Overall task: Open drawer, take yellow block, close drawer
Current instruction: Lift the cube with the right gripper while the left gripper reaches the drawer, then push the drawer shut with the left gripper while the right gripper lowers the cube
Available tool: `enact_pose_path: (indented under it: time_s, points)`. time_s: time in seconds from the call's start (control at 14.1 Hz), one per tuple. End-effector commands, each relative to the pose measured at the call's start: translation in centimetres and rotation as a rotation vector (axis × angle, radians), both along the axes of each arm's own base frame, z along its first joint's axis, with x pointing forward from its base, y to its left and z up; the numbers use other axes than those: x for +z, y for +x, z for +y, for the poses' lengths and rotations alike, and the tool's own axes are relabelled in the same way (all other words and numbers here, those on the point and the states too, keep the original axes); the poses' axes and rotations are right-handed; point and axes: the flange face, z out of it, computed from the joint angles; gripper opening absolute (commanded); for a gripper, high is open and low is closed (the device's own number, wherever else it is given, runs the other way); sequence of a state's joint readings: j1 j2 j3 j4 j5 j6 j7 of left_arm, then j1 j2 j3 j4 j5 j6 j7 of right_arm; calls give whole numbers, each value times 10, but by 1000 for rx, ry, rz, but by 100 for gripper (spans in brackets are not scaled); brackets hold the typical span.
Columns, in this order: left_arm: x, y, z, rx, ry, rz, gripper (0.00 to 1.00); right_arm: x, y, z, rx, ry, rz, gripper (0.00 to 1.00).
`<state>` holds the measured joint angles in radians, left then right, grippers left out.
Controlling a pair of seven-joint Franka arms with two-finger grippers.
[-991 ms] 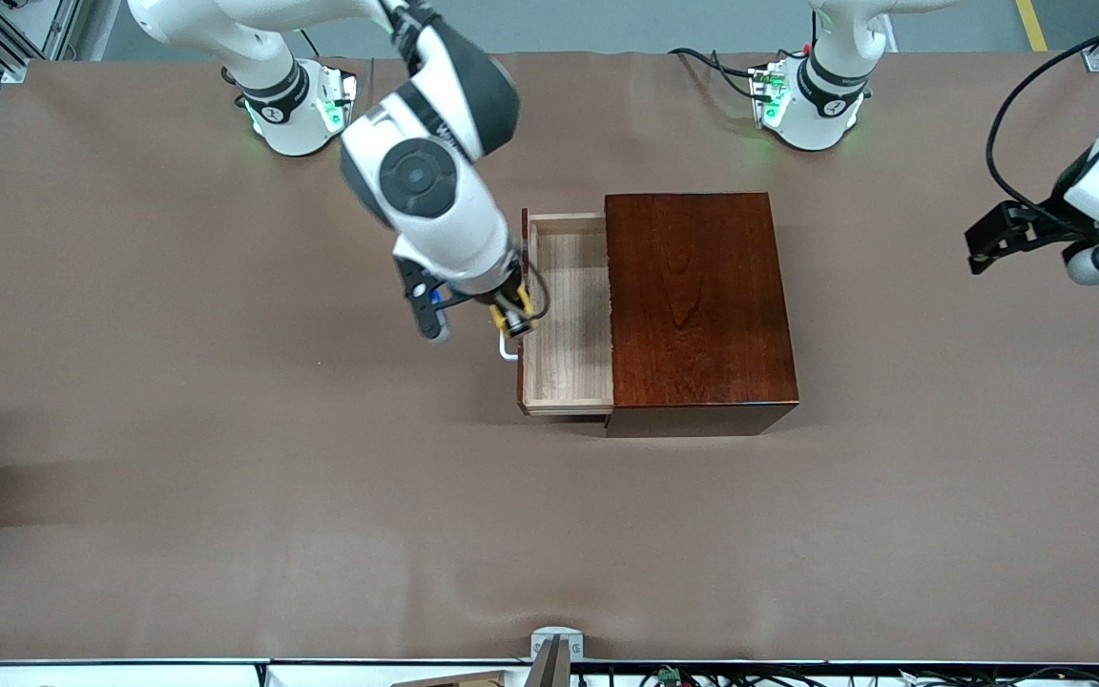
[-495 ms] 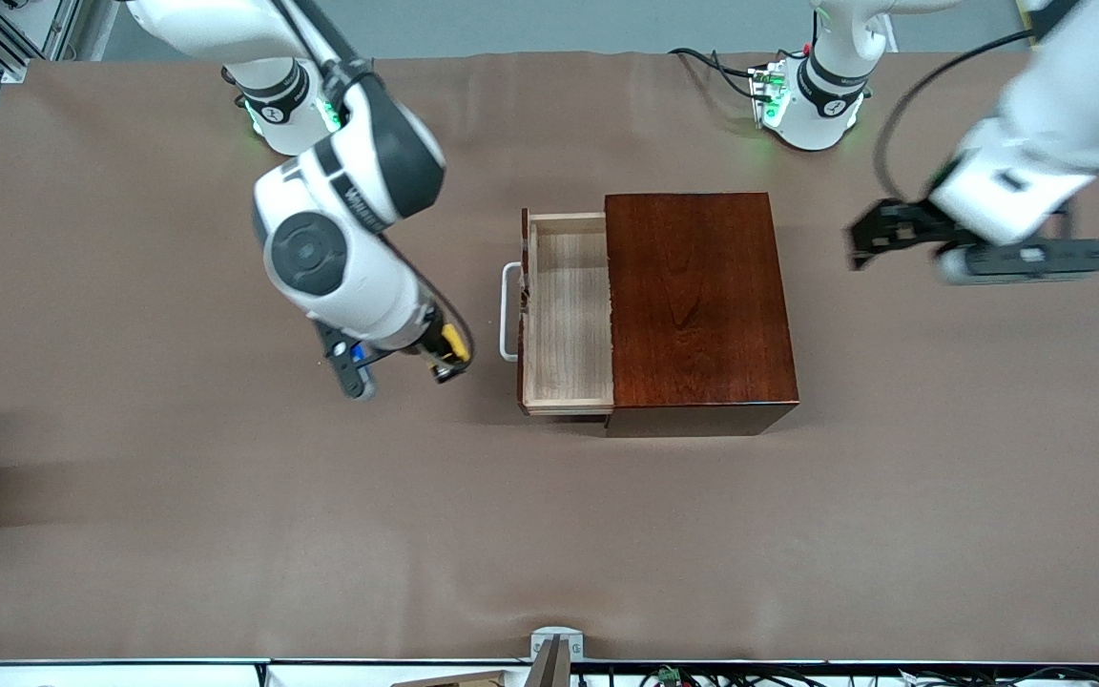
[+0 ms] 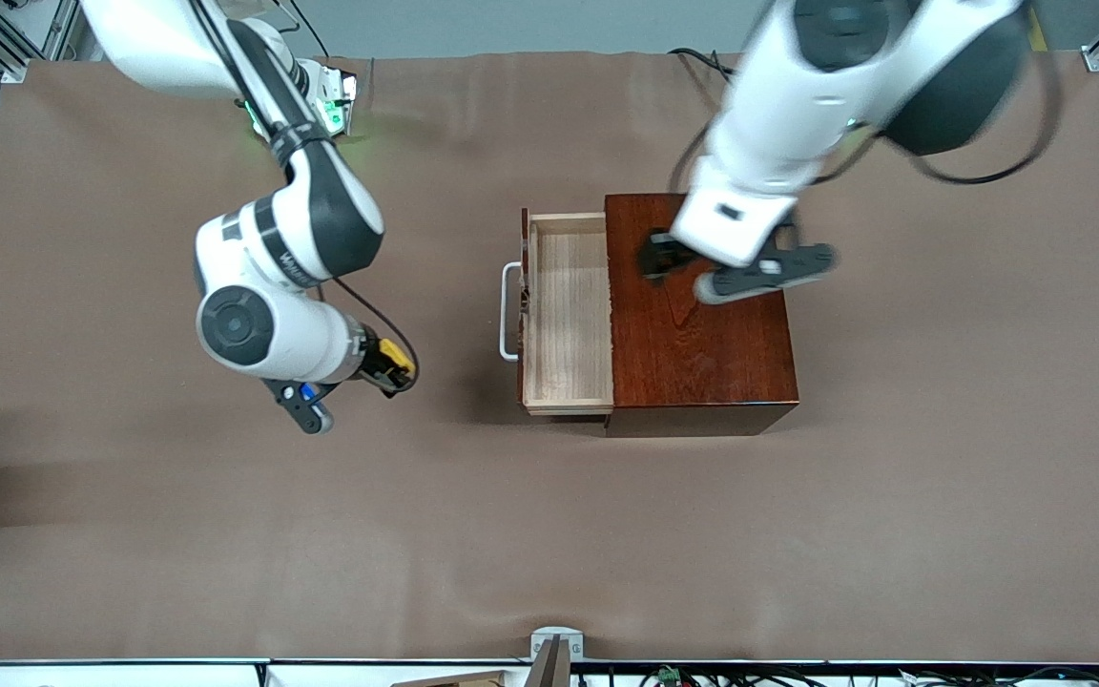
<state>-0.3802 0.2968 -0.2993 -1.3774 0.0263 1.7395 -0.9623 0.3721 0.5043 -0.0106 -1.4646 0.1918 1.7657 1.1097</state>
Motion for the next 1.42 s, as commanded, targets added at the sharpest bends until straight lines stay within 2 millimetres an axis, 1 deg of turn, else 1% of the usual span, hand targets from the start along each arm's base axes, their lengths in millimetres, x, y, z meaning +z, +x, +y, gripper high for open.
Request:
enact_pose_path:
  time_s: [0.0, 0.07, 0.14, 0.21, 0.28, 0.42, 0.5, 0.57, 0.64, 0.71, 0.78, 0.85, 0.92, 0.99, 1.13, 1.2, 1.27, 1.34]
  points:
    - [-13, -12, -51, 56, -23, -30, 100, 4, 4, -42, 89, 23, 20, 0]
    - [-18, -20, -72, 87, -52, -41, 100, -2, 5, -61, 126, 39, 29, 0]
    - [-26, -25, -91, 131, -79, -42, 100, -2, 3, -77, 160, 53, 31, 0]
    - [-34, -30, -108, 169, -101, -40, 100, -10, 0, -86, 184, 60, 43, 0]
    - [-46, -37, -129, 207, -120, -35, 100, -15, 0, -100, 188, 66, 47, 0]
    - [-71, -47, -164, 321, -162, -35, 100, -18, 1, -118, 245, 77, 44, 0]
    - [-85, -52, -181, 368, -179, -55, 100, -23, 1, -133, 262, 77, 50, 0]
    - [-100, -57, -198, 417, -199, -77, 100, -20, 1, -142, 296, 78, 44, 0]
    - [-119, -63, -217, 469, -229, -100, 100, -24, 0, -150, 330, 75, 47, 0]
    - [-142, -72, -235, 509, -256, -121, 100, -33, -2, -158, 344, 71, 56, 0]
    - [-160, -79, -248, 541, -281, -143, 100, -44, -6, -165, 359, 69, 55, 0]
    - [-179, -83, -256, 553, -293, -156, 100, -48, -10, -172, 389, 71, 36, 0]
    - [-194, -84, -259, 565, -296, -158, 100, -53, -15, -175, 412, 73, 22, 0]
    - [-204, -83, -261, 587, -299, -152, 100, -59, -17, -184, 428, 75, 15, 0]
    - [-224, -82, -262, 656, -294, -134, 100, -72, -20, -217, 489, 97, 3, 0]
    - [-232, -85, -263, 689, -286, -125, 100, -84, -23, -234, 522, 110, -15, 0]
    - [-235, -87, -263, 715, -277, -121, 100, -96, -28, -247, 570, 122, -37, 0]
    - [-243, -86, -261, 746, -261, -119, 100, -109, -33, -264, 612, 133, -58, 0]
